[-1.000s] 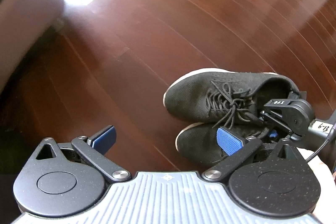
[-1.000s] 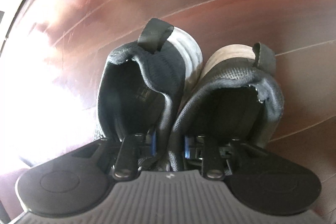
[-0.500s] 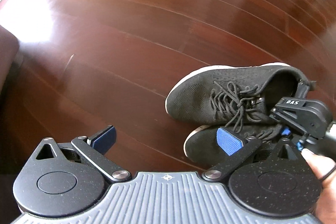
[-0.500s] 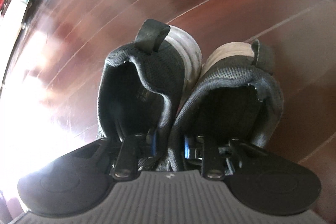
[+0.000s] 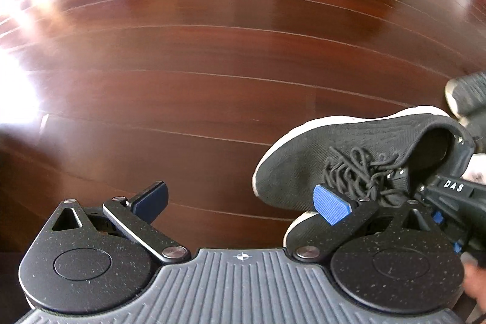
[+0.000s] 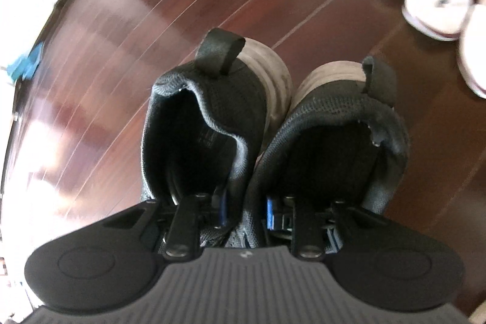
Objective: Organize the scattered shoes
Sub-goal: 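Carry the black sneaker pair with the right tool to the row's end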
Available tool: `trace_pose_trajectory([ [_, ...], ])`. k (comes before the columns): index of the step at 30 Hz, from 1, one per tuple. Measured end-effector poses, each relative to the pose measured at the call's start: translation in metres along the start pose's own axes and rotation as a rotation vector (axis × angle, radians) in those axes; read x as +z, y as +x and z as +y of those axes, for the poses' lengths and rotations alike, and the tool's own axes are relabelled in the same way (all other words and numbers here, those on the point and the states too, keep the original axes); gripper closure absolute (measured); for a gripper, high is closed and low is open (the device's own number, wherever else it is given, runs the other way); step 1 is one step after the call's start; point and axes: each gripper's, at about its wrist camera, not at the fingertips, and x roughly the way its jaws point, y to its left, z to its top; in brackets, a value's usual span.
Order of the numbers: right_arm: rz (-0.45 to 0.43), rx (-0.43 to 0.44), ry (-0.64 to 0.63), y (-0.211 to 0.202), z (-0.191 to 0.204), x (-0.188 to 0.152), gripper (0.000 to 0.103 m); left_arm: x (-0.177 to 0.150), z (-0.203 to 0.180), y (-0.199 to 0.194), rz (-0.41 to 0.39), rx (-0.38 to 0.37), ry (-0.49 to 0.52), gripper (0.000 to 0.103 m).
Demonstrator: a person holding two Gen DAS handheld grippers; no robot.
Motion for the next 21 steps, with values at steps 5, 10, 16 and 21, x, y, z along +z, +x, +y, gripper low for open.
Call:
trace_pose_trajectory([
  [5,-0.077,-0.025,0.107,-0.036,-0.062,0.008,0.078,-0.018,-0.052,-0.006,-0.027,-0.076,0.187,0.0],
  [10,-0.146,-0.072,0.204,-0.069,-0.15,0.036,0.078,-0.046,-0.101,-0.016,-0.029,-0.107,0.309,0.0],
  [16,-0.201,-0.141,0.296,-0.123,-0.237,0.029,0.078,-0.073,-0.165,-0.031,-0.026,-0.155,0.421,0.0],
  [21,-0.222,-0.188,0.33,-0.167,-0.287,0.013,0.077,-0.099,-0.2,-0.03,-0.019,-0.164,0.511,0.0],
])
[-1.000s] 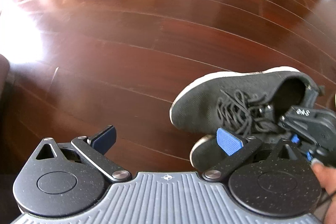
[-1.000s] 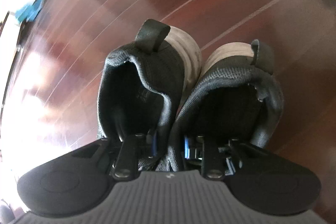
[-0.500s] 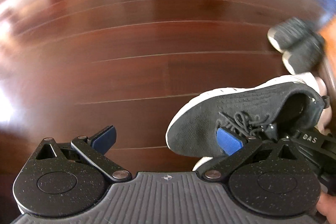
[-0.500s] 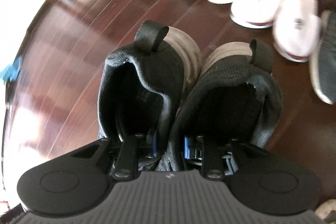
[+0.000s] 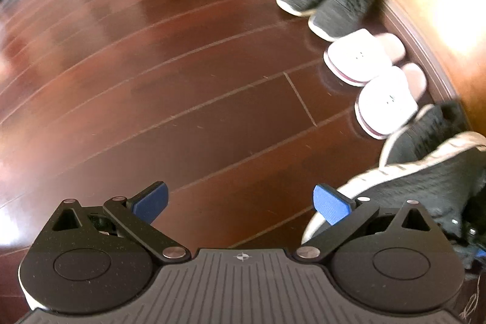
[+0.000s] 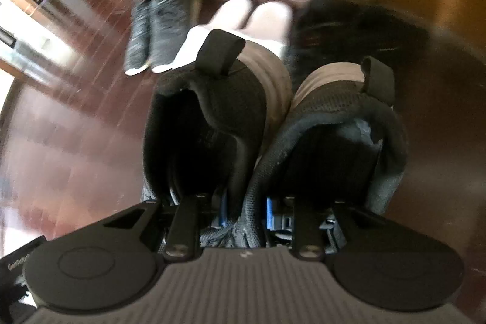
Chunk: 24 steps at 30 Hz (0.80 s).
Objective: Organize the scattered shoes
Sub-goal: 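Carry the black sneaker pair with the right tool to the row's end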
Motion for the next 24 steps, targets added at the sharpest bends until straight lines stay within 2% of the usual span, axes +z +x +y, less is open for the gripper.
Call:
trace_pose_trajectory([
  [2,-0.009,-0.023,0.022,-0.011,-0.032,0.006,0.078,-0.005,-0.014,0.002,-0.004,0.002,0.042,0.0],
  [11,-0.008,-0.11,0.075,-0.044,-0.125,0.021,0.078,-0.036,-0.082,0.017,0.007,-0.008,0.181,0.0],
  [17,0.037,-0.183,0.067,-0.024,-0.198,0.035,0.078,-0.054,-0.109,0.025,0.022,-0.005,0.215,0.0],
  [21,0.083,-0.218,0.036,0.004,-0.224,0.045,0.078,-0.064,-0.122,0.03,0.034,0.013,0.245,0.0],
  [24,0.094,-0.23,0.022,0.015,-0.227,0.048,0.078,-0.069,-0.127,0.033,0.038,0.028,0.256,0.0],
])
